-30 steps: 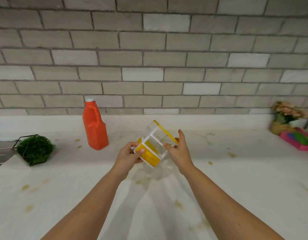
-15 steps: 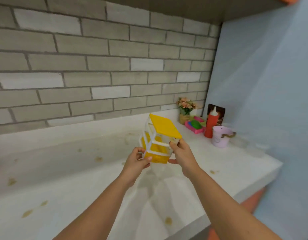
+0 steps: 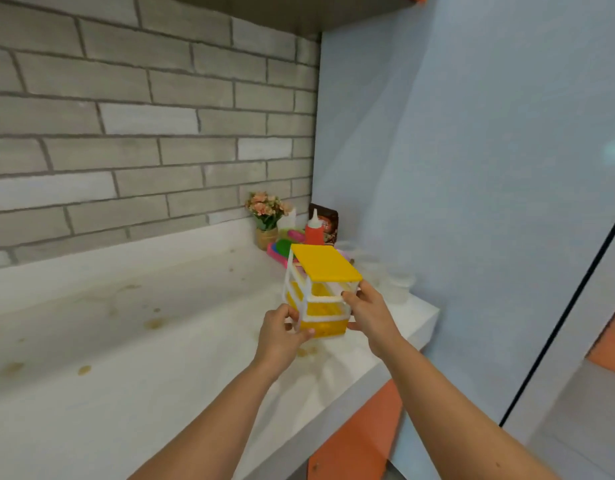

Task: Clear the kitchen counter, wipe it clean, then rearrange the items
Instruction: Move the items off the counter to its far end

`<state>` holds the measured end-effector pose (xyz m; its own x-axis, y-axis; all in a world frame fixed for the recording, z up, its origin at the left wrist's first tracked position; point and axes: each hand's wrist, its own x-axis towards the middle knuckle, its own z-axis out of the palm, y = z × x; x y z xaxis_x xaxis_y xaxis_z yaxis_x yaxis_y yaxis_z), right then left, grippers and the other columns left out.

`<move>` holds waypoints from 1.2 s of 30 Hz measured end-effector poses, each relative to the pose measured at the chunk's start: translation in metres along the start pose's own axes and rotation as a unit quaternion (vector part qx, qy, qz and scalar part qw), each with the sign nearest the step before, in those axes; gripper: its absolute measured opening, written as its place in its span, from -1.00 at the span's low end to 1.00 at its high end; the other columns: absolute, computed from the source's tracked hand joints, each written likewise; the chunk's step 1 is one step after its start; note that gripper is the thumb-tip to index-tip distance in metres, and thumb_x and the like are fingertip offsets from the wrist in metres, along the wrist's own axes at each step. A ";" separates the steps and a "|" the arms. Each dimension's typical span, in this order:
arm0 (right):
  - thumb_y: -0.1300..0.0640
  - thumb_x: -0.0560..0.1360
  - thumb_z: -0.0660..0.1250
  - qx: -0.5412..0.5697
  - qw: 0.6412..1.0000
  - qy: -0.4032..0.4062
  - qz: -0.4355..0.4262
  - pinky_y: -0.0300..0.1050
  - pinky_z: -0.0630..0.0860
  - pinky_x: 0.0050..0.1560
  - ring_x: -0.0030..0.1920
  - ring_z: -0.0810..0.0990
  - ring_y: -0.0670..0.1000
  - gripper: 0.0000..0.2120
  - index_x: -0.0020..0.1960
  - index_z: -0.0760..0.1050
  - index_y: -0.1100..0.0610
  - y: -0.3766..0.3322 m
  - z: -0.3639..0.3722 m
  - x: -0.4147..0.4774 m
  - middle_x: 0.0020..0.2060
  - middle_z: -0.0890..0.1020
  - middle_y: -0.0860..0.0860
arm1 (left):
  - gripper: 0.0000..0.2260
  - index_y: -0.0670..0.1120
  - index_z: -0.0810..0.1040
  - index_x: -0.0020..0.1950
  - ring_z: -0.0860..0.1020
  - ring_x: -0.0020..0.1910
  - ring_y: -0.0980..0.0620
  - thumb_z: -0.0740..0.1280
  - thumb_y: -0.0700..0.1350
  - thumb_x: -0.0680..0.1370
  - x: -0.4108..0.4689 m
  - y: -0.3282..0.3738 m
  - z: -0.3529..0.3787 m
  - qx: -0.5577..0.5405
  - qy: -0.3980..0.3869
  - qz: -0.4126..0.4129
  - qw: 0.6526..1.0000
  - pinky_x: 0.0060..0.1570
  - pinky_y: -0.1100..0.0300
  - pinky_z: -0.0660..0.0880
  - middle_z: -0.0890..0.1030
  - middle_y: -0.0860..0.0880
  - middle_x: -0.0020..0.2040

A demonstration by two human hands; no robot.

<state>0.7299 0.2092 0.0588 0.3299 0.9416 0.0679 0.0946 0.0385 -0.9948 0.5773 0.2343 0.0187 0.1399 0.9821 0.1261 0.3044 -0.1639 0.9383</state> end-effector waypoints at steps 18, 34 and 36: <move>0.16 0.56 0.19 -0.061 0.994 0.069 0.051 0.14 0.53 0.11 0.10 0.56 0.13 -0.80 -0.03 0.48 -0.13 0.059 -0.101 0.072 0.03 0.60 0.07 | -0.73 0.02 0.40 -0.34 0.46 -0.26 0.05 0.48 -0.17 0.38 0.069 -0.011 0.123 0.086 -0.132 0.023 0.987 -0.25 0.27 0.38 0.50 0.00 -0.29; 0.21 0.59 0.08 -0.217 0.974 -0.023 0.055 0.05 0.45 0.20 0.15 0.46 0.09 -0.71 0.28 0.39 0.10 0.056 -0.144 0.116 0.21 0.40 0.11 | -0.89 -0.04 0.52 -0.12 0.46 -0.18 0.09 0.37 -0.02 0.47 0.067 0.010 0.172 0.231 -0.047 0.015 0.972 -0.22 0.23 0.32 0.51 0.04 -0.18; 0.32 0.55 0.06 -0.220 0.974 -0.004 0.044 -0.01 0.39 0.23 0.20 0.44 0.11 -0.62 0.32 0.40 0.15 0.054 -0.150 0.119 0.24 0.38 0.12 | -0.81 -0.10 0.58 -0.02 0.48 -0.14 0.06 0.39 -0.03 0.45 0.066 0.010 0.174 0.223 -0.038 0.005 0.974 -0.18 0.20 0.36 0.53 0.02 -0.15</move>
<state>0.9150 0.2728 0.0249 0.3469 0.9377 -0.0190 0.4607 -0.1880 -0.8674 0.7533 0.2817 -0.0196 0.2090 0.9733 0.0947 0.6793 -0.2142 0.7020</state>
